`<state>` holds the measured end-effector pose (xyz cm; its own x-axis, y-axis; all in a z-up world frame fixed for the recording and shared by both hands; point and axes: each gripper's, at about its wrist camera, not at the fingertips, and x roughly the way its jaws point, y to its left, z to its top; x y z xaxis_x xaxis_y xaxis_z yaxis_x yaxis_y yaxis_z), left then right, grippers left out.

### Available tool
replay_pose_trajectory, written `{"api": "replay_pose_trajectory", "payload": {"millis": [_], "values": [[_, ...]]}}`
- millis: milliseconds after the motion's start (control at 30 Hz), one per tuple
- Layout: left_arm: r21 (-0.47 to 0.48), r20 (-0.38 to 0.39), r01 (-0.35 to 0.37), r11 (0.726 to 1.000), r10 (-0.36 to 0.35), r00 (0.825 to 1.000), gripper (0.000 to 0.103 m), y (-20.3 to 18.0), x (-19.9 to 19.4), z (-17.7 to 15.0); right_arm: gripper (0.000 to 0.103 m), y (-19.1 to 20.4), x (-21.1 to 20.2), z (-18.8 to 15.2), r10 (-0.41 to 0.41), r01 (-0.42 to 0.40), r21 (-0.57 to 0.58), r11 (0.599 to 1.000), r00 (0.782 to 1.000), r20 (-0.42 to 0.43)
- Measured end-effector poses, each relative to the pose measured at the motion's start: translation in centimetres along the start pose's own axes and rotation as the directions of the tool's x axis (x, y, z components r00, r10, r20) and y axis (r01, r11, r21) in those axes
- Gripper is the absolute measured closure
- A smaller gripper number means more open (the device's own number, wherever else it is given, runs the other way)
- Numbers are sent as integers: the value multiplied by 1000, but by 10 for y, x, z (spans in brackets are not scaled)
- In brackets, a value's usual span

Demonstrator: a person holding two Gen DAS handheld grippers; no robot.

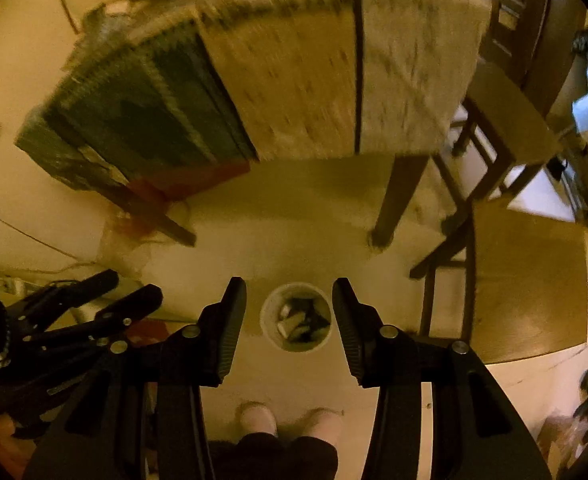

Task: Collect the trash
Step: 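Raise both open tools back toward the table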

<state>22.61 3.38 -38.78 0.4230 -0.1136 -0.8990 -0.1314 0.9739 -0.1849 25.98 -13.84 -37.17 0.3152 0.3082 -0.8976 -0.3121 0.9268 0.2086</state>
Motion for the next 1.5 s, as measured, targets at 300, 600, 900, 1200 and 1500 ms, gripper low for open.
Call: {"api": "replay_pose_trajectory", "payload": {"millis": [300,600,900,1200,1500], "values": [[23,220,22,999,-27,975,39,-6,-154,35,62,49,-126,29,4,5,-51,999,985,173],[126,447,-17,992,-42,893,39,-22,-288,53,62,89,-249,50,-25,51,-58,997,920,392],[169,588,-13,986,-90,804,39,-15,-377,57,59,121,-334,49,-49,86,-38,996,815,577],[115,680,-55,992,-38,732,7,-1,-404,65,10,128,-360,48,-95,133,0,991,709,699],[99,683,-86,991,-5,731,6,-10,-374,112,5,97,-337,89,-99,127,12,992,710,698]]}}
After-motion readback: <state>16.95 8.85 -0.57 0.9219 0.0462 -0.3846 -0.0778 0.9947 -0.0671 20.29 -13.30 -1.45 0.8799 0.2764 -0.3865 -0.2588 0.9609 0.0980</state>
